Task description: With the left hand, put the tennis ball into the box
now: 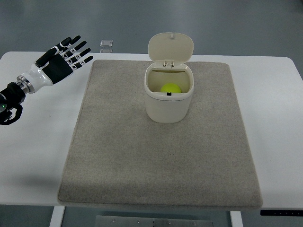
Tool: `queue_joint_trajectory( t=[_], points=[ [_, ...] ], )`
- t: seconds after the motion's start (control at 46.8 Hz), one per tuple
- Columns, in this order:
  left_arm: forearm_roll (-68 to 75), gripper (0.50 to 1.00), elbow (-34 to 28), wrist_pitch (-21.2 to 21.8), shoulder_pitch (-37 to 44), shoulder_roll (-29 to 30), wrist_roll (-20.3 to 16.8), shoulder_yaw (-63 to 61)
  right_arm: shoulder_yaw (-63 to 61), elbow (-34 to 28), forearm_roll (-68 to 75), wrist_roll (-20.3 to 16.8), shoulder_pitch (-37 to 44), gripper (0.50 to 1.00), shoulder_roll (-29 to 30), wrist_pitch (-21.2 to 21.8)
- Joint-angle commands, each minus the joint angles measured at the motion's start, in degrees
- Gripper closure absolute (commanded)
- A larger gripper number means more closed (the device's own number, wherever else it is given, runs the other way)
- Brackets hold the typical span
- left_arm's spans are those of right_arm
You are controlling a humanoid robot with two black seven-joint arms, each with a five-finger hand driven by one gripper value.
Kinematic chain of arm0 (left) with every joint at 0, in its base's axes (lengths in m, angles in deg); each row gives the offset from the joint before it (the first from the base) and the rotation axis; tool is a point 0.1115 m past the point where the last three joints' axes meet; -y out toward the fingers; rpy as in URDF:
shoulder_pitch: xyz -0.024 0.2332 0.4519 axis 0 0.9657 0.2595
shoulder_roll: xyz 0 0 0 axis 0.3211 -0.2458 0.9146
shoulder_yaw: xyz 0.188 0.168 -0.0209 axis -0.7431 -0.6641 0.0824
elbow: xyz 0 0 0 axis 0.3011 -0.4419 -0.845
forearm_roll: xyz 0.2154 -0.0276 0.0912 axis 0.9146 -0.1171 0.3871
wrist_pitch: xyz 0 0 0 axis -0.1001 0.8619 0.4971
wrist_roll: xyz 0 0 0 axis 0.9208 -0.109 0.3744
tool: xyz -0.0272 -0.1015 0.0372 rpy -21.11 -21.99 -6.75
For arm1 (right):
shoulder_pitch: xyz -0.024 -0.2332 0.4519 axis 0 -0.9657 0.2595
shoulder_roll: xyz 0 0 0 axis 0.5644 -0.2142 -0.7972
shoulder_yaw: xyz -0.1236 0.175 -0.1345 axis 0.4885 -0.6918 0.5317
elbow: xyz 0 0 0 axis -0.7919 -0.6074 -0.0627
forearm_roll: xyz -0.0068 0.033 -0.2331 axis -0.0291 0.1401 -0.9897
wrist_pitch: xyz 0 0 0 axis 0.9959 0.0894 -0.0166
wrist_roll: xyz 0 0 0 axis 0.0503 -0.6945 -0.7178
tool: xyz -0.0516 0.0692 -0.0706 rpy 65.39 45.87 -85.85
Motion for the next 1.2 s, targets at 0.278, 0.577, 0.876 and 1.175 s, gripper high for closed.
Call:
queue_joint_trajectory(
  t=[0.278, 0.577, 0.876, 1.175],
  points=[
    [0.4, 0.506, -4.5, 1.6, -2.2, 0.0, 1.2, -1.0, 0.0, 0.0, 0.0, 0.0, 0.0, 0.597, 0.0, 0.0],
    [2.5, 0.506, -6.0, 2.4, -4.3, -1.2, 1.2, -0.9, 0.0, 0.0, 0.0, 0.0, 0.0, 0.597, 0.0, 0.0],
    [7.0, 0.506, -6.1, 2.4, -4.3, -2.7, 0.3, -0.5, -0.3, -0.9, 0.3, 0.0, -0.1, 0.597, 0.0, 0.2],
    [7.7, 0.506, -5.8, 2.4, -4.3, -3.5, 0.1, -0.3, -0.1, -1.6, 0.3, -0.3, -0.8, 0.597, 0.0, 0.6]
  ],
)
